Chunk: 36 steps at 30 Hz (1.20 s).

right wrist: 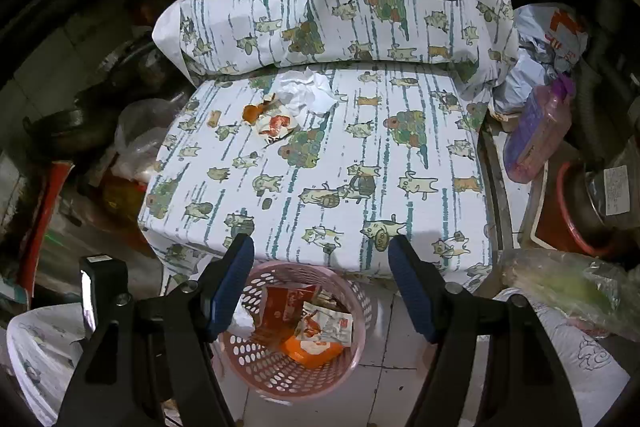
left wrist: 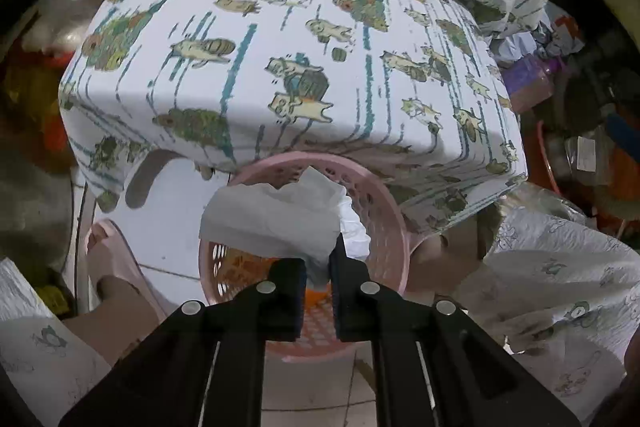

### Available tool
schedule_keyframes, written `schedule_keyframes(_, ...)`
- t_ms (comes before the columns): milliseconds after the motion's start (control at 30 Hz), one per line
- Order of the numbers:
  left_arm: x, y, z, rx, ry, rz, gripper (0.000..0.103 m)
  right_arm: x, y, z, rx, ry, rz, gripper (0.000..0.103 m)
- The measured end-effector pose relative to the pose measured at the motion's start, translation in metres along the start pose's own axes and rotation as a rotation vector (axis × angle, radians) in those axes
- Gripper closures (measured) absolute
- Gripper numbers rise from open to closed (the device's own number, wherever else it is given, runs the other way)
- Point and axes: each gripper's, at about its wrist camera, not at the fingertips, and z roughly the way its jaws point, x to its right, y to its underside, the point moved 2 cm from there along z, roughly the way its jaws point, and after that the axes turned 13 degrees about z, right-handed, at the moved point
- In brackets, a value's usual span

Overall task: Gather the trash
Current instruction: 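Carry the tissue over the pink basket and open the left tool, then grasp crumpled white paper with the right tool while the left tool grasps a small tan scrap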

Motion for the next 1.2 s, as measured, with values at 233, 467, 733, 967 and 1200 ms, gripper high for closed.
schedule_keyframes(233,-0.001,-0.007,-0.011,0.056,-0.088,0.006,0.026,-0.007,0.002,0.007,-0.01,0.012,-0.02,0.035)
schedule_keyframes(467,0.002,-0.015,-0.048,0.14,-0.168,0.064,0.026,-0.014,0.002,0.003,0.006,0.01,-0.034,0.035)
schedule_keyframes(733,-0.004,-0.045,-0.12,0.222,-0.233,0.114,0.025,-0.014,-0.028,-0.028,0.078,0.012,0.015,0.035)
schedule_keyframes(967,-0.027,-0.109,-0.192,0.361,-0.241,0.037,0.013,-0.044,-0.098,-0.065,0.17,-0.054,-0.018,0.035)
schedule_keyframes(1200,-0.058,-0.175,-0.182,0.366,-0.24,-0.038,0.013,-0.059,-0.158,-0.053,0.203,-0.078,-0.019,0.034)
